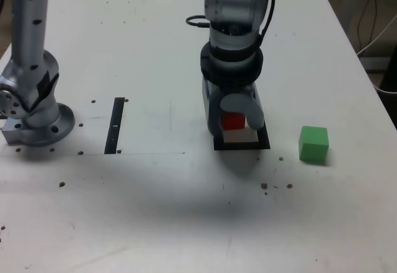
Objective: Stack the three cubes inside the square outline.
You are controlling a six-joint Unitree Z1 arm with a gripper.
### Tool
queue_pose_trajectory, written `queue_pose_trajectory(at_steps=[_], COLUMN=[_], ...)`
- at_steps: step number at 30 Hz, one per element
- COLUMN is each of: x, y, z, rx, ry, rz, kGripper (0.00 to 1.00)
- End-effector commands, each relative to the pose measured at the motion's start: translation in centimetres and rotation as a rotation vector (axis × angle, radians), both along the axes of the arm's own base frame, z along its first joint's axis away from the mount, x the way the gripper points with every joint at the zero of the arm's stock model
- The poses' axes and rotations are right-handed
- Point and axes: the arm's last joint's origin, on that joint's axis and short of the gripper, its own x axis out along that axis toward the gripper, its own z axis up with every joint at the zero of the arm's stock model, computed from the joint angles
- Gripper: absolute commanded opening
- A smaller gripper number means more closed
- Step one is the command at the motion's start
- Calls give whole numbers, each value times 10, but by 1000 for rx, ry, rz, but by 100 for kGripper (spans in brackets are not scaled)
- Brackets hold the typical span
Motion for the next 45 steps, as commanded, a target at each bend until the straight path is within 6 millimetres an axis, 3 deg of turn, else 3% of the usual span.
queue_pose_trajectory(at_steps=[1,12,17,20,26,30,39,45], x=[5,13,13,12,9,7,6,-4], y=[0,-2,-2,-2,-1,-1,1,3], z=[-2,-12,-16,-17,-19,-21,-18,0], rx=[-9,-22,-17,-19,-22,-15,4,4], ry=[7,19,9,3,10,15,5,-22], rz=[-7,-11,0,4,8,7,0,-7], kGripper=[0,1,8,20,68,87,98,99])
